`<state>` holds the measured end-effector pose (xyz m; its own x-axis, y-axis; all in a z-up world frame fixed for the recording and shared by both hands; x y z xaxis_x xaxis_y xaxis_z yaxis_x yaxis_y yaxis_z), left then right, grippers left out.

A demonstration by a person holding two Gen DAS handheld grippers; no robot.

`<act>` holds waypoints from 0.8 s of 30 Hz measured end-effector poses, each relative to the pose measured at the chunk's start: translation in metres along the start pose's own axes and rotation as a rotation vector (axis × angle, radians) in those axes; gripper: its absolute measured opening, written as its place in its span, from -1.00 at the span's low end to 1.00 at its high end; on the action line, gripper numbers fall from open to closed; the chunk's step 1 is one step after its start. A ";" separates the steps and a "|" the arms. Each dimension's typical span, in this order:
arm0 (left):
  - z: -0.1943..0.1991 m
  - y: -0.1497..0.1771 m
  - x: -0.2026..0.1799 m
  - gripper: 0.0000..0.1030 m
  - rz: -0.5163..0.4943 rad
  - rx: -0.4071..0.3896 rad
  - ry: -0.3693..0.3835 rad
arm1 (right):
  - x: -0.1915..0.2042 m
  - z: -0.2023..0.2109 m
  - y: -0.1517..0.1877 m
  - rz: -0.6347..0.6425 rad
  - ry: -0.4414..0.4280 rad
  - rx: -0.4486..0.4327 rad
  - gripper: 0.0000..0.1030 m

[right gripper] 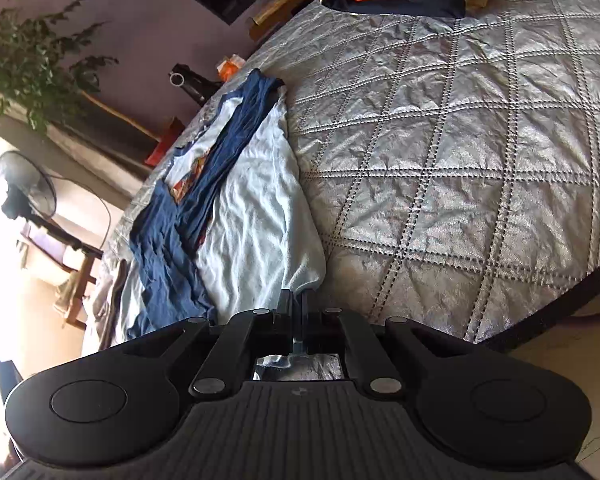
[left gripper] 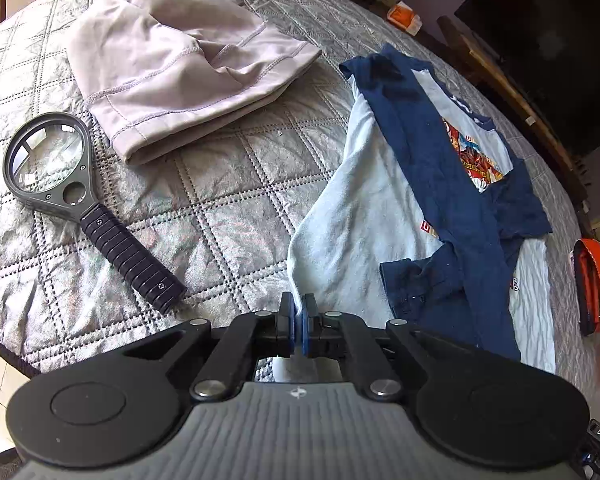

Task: Fold clothes
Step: 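Lift the hem with both grippers and fold it over toward the collar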

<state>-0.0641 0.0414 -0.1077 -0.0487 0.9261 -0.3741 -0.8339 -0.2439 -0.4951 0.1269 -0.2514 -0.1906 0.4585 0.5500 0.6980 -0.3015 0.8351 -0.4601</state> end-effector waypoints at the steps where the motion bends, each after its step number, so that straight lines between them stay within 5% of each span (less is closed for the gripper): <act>1: 0.001 0.000 -0.002 -0.95 -0.010 -0.005 0.000 | -0.001 0.002 -0.002 -0.024 -0.009 -0.011 -0.91; 24: 0.043 -0.019 0.007 -0.96 0.279 -0.120 0.104 | 0.001 0.027 -0.021 -0.290 -0.146 -0.132 -0.93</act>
<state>-0.0724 0.0646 -0.0670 -0.2046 0.7857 -0.5838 -0.7250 -0.5224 -0.4489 0.1107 -0.2687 -0.1653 0.3819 0.2918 0.8769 -0.0609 0.9547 -0.2912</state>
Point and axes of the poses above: each gripper's, at about its wrist camera, not at the fingertips, and z roughly against the way its jaws point, x to its left, y to its underside, the point moved 6 cm from there along -z, roughly the way its jaws point, and after that the axes turned 7 degrees about -x, right-handed, at the moved point
